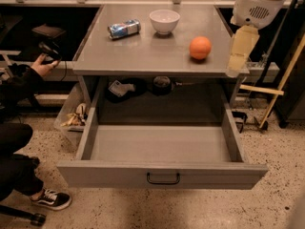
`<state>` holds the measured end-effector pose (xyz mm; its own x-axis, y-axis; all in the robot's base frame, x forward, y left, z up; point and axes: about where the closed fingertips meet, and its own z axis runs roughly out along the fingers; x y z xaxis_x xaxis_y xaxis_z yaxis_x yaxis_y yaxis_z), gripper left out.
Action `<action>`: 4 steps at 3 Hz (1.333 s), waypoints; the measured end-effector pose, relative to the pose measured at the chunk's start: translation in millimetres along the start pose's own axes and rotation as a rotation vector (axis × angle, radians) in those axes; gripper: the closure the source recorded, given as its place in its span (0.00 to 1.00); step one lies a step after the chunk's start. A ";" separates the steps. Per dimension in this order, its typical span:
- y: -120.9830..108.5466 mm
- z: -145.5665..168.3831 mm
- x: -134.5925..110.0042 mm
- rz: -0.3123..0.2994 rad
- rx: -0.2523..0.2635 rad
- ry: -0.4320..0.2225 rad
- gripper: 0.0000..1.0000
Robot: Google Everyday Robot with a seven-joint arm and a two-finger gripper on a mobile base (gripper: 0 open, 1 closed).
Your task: Place orange into top drawer
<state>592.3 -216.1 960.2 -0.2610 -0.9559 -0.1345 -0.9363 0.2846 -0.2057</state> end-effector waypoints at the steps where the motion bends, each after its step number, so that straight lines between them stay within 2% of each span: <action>1: -48.6 22.0 -36.5 -0.014 0.011 0.003 0.00; 2: -73.7 6.5 -44.5 -0.004 0.095 -0.033 0.00; 3: -73.3 8.1 -44.9 -0.006 0.095 -0.035 0.00; 4: -86.6 12.3 -25.2 0.054 0.125 -0.122 0.00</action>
Offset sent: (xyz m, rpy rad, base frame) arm 0.0532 0.0200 -0.0075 -0.0095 -0.0045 0.0114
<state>682.9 -215.7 969.5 -0.2723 -0.9254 -0.2635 -0.8832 0.3491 -0.3132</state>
